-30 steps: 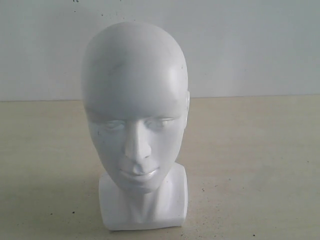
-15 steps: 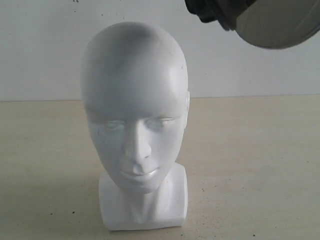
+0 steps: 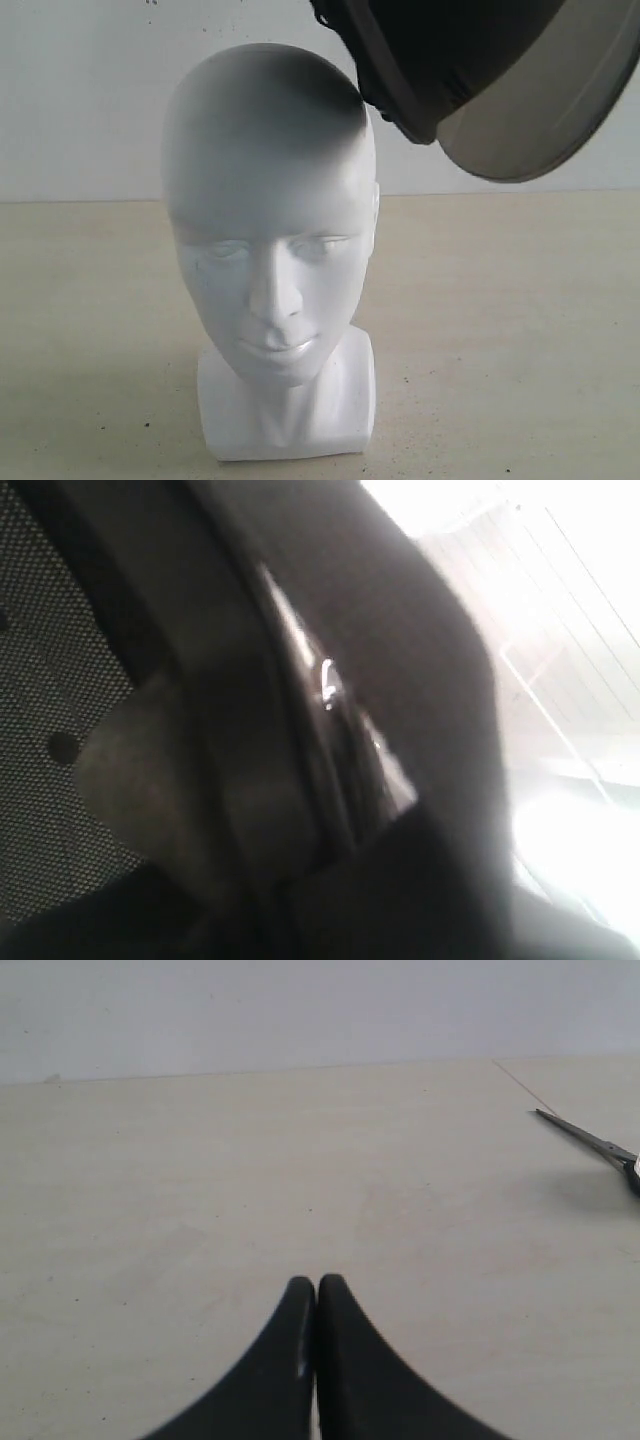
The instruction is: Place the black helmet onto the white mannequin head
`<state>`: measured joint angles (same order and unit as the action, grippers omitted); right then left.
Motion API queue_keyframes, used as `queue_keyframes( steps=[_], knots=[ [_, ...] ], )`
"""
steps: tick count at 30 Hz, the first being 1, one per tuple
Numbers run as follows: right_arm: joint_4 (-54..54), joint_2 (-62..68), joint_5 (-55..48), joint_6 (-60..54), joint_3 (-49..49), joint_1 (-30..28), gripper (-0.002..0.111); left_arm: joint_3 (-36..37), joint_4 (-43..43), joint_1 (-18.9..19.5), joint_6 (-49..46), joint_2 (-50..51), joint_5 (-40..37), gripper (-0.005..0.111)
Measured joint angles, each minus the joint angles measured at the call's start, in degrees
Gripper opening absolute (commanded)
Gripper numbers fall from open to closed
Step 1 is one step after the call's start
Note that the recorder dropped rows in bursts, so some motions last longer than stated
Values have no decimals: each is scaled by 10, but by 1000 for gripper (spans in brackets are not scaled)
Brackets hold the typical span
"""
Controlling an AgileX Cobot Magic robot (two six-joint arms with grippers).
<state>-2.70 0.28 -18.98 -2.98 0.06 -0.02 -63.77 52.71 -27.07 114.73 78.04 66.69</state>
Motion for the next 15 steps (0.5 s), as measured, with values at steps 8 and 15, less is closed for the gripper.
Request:
queue_keyframes(
  steps=[8, 15],
  knots=[
    [0, 0, 0, 0, 0, 0, 0, 31, -5, 12, 11, 0, 3, 4],
    [0, 0, 0, 0, 0, 0, 0, 54, -3, 13, 14, -6, 1, 4]
  ],
)
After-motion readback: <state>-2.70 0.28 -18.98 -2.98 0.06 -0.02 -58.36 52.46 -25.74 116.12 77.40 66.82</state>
